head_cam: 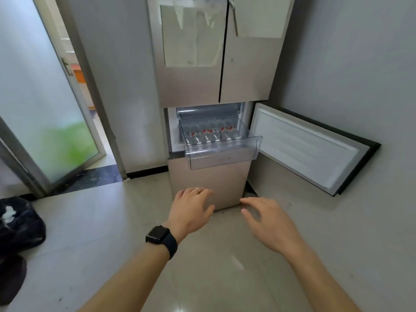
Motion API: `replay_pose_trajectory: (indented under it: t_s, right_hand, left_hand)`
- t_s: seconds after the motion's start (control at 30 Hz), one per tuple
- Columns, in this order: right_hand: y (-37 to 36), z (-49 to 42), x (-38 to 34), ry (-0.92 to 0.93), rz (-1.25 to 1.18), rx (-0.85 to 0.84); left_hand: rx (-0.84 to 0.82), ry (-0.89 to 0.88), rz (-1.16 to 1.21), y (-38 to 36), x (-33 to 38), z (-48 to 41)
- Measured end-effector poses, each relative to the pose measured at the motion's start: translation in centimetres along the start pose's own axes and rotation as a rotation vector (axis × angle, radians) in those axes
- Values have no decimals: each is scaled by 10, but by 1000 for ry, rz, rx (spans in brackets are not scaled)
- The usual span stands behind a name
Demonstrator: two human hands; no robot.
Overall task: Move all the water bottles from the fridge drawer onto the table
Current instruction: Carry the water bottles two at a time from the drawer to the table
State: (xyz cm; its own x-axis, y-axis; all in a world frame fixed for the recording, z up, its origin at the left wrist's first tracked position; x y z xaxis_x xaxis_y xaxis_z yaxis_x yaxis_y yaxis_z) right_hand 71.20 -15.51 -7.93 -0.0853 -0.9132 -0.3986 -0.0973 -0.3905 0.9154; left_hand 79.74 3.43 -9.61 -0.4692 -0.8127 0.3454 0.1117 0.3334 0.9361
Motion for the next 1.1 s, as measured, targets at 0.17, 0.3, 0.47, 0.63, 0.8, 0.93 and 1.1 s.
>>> replay_pose_trajectory:
  t_s: [0.17, 0.3, 0.47, 0.63, 0.8, 0.93, 1.1]
  right_hand:
    - [22, -76, 60, -67, 16, 3]
    - [29, -137, 99, -91, 3, -7]
    - [21, -231, 145, -70, -74, -46]
    - [21, -323, 181, -22, -158, -98]
    - [20, -410, 212, 1, -193, -161]
    - [4, -465, 226, -11, -227, -201]
    - [-25, -540, 232, -14, -160, -230]
  left_hand:
    - [-40, -45, -13, -11, 19, -107]
    - [-49, -57, -13, -20, 26, -178]
    - [-47, -13, -7, -37, 22, -273]
    - [-48, 104, 42, -50, 17, -361]
    - [-56, 209, 80, -65, 9, -432]
    - [-91, 277, 84, -84, -7, -472]
    - [-172, 355, 165, -112, -36, -531]
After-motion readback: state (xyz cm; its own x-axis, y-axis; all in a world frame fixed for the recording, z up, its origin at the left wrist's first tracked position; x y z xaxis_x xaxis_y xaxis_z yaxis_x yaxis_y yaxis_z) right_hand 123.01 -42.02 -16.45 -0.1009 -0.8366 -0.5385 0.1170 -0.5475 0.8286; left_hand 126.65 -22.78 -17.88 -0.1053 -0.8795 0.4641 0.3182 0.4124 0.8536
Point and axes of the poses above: each hand's wrist, its own z-axis away from the middle knuckle, its own y-axis out of the back of the hand, x = y × z, the point moved 7 cm from there along -z, towards the middle knuckle, and after that the axes turned 3 degrees about z, right-handed, at the moved point
